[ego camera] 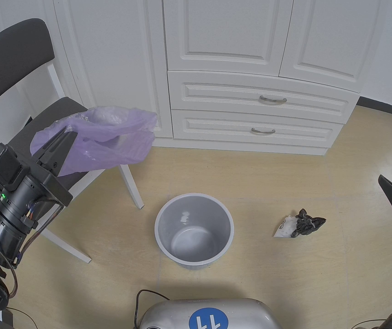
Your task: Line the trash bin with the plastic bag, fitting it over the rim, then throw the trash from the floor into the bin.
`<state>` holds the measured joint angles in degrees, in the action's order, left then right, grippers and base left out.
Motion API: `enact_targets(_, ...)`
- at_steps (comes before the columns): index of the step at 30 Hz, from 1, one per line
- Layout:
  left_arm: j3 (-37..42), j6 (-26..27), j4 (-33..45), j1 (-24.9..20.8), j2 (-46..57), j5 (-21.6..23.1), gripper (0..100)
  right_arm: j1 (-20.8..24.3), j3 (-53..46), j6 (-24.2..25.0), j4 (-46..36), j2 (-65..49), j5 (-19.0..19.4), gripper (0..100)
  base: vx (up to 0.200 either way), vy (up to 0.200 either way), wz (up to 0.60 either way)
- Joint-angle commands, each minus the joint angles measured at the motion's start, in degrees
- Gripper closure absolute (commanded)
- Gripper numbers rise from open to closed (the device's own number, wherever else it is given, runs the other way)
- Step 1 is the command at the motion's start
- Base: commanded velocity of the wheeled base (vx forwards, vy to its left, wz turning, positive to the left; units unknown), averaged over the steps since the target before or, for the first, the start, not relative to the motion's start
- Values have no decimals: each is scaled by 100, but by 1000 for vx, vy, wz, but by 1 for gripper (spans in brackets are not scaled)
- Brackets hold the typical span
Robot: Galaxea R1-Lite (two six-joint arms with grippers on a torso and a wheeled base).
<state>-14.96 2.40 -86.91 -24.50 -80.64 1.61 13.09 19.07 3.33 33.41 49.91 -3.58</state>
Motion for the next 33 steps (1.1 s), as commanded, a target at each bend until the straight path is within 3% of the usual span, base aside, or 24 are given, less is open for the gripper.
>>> enact_targets(1,-165,59,7,-652,207,-143,100,194,-70,-175,7,-262,-11,0,0,0,0)
enact_targets(5,-174,67,51,-1039,365,-381,100,211,-43,-166,-28,-315,7,0,0,0,0)
enact_targets(10,-192,208,192,-1136,576,-398,100,343,-78,-183,-81,-130,16,0,0,0,0)
enact_targets(24,-350,287,332,-1522,839,-345,100,1407,-360,326,-2,775,-81,0,0,0,0)
enact_targets(27,-350,287,332,-1522,839,-345,100,1407,-360,326,-2,775,-81,0,0,0,0)
enact_targets(28,-350,410,323,-1558,936,-337,100,1793,-439,423,7,951,-151,0,0,0,0)
enact_targets(32,-332,472,323,-1575,1068,-328,100,2435,-316,792,16,995,-608,0,0,0,0)
enact_targets(33,-332,481,323,-1575,1077,-328,100,2637,-131,792,-37,1074,-898,0,0,0,0)
